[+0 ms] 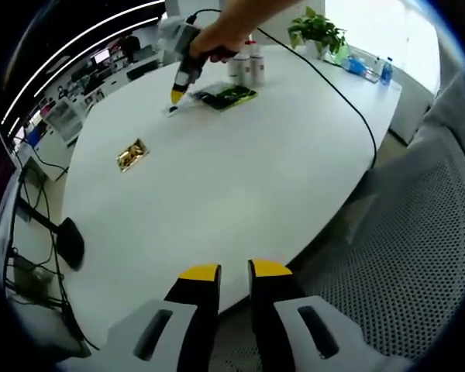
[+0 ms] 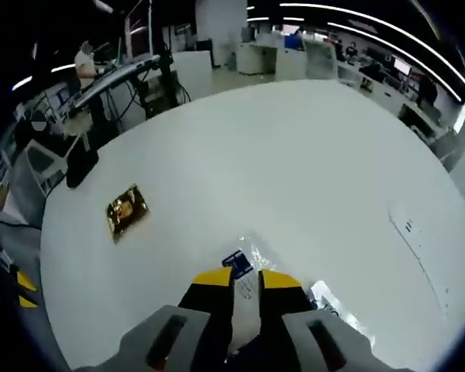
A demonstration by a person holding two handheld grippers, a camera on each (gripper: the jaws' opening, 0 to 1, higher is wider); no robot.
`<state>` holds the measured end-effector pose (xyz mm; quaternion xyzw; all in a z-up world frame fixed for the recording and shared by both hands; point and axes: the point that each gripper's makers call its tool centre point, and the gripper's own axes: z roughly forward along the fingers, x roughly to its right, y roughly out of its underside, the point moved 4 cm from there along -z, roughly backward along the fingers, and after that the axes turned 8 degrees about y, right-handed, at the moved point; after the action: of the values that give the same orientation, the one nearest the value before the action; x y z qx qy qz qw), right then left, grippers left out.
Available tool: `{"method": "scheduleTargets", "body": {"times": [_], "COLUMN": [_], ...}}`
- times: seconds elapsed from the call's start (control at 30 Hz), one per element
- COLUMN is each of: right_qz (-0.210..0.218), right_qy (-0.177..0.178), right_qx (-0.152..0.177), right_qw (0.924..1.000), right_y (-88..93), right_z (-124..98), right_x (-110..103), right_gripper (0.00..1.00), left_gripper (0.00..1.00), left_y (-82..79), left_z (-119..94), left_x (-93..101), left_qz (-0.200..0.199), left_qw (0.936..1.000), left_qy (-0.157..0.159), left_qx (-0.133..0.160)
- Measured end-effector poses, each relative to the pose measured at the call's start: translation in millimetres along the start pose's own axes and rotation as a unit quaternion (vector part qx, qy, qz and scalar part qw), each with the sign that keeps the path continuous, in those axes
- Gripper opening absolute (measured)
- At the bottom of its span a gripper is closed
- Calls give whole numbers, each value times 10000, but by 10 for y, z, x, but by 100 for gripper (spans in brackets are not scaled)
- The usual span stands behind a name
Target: Arrange the skincare products in the storage area until every visible bottle or jar stands upright without overlapping.
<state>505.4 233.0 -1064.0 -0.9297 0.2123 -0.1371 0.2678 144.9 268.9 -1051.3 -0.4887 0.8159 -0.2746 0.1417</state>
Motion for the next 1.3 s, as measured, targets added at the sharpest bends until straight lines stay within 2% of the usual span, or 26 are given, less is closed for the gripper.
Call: {"method": "scheduleTargets", "body": {"times": [0.1,0.17,0.27,0.37,0.6,0.7,0.83,0.93,0.97,1.0,1.07,1.1,1.2,1.3], "right_qz": [-84,-103,-20,-137,-69,-115,-201,-339,-397,-442,-640,-917,-1511,-1730], "right_qy": [25,-10,-99,-235,-235,-90,-58,-150,-306,-658,-863,-1046,-1291,-1762], "right_qx": [-67,-236,-183,-228,-325,-240,68,217,287,447,402,454,456,326], "right_qw": [9999,9997,9998,9994,9992,9996,9998,9991,9983,9958,9934,9892,9790,9685], "right_y": [17,76,95,109,133,67,-137,-285,-337,-421,-472,-516,-571,-589], "right_z": [72,106,105,87,57,20,-32,-29,-24,-19,2,-7,-8,42], "right_x": [36,37,40,65,75,59,-7,-123,-193,-341,-485,-631,-898,-1178], "right_gripper": [2,2,3,2,1,8,9,12,12,13,20,22,25,34], "left_gripper": [10,10,10,9,9,9,8,8,8,8,8,8,8,8], "left_y": [5,10,15,15,23,22,27,30,32,33,32,32,38,37], "left_z": [0,1,1,0,10,9,13,10,11,13,11,11,12,8], "left_x": [1,-3,-5,-4,7,11,10,9,8,7,4,2,-1,-9], "left_qz": [6,-2,-7,-1,20,26,41,27,29,32,21,23,24,21], "left_qw": [10000,10000,10000,10000,10000,10000,10000,10000,10000,10000,10000,10000,9999,10000], "left_qy": [4,1,-5,2,30,35,34,30,26,21,10,5,-1,-25], "left_qx": [-10,-18,-19,-17,-51,-54,-65,-82,-84,-86,-79,-81,-100,-92]}}
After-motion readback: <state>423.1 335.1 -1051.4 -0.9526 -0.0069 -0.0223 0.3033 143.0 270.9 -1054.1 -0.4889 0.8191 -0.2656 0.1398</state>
